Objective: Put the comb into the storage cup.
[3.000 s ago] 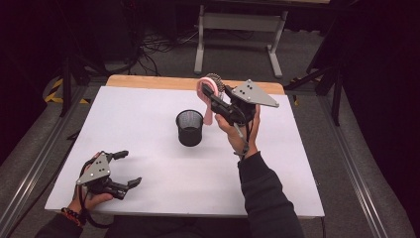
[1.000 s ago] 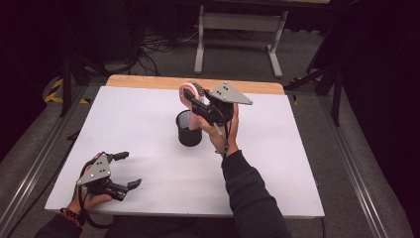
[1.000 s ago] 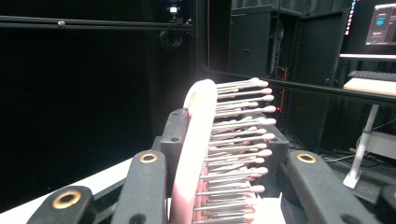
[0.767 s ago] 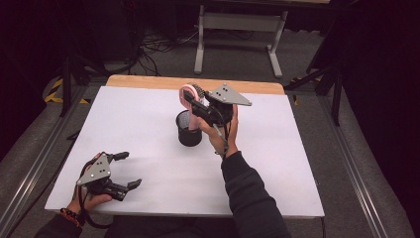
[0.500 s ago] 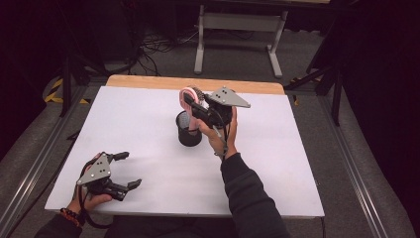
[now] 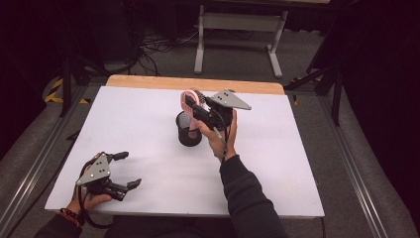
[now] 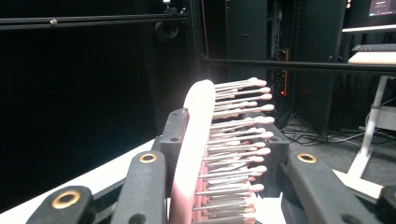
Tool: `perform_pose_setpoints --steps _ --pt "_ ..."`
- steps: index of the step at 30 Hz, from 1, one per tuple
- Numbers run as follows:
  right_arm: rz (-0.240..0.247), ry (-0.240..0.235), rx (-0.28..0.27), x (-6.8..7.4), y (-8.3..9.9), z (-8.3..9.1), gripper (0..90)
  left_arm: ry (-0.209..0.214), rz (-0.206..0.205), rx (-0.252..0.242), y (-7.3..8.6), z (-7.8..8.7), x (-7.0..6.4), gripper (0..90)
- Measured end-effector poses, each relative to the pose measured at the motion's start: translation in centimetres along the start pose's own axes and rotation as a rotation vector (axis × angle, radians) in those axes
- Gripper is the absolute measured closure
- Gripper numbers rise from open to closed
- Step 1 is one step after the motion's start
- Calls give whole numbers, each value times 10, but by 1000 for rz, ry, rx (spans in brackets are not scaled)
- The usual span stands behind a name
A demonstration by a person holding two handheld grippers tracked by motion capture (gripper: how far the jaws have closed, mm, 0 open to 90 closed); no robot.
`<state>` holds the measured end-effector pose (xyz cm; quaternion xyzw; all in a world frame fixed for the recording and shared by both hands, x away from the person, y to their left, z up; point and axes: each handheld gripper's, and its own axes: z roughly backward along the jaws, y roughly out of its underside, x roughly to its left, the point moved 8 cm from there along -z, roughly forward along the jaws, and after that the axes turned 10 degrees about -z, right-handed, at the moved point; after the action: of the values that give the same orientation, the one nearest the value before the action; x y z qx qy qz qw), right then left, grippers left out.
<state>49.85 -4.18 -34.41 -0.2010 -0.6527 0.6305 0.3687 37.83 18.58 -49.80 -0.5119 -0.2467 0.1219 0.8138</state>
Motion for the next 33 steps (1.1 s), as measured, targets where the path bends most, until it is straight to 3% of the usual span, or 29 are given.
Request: perform_pose_setpoints --steps 14,33 --pt "-43 -7 24 -7 20 -2 628 -2 -2 4 1 0 1 36" --pt "-73 15 4 -19 23 2 615 -4 0 7 1 0 1 36"
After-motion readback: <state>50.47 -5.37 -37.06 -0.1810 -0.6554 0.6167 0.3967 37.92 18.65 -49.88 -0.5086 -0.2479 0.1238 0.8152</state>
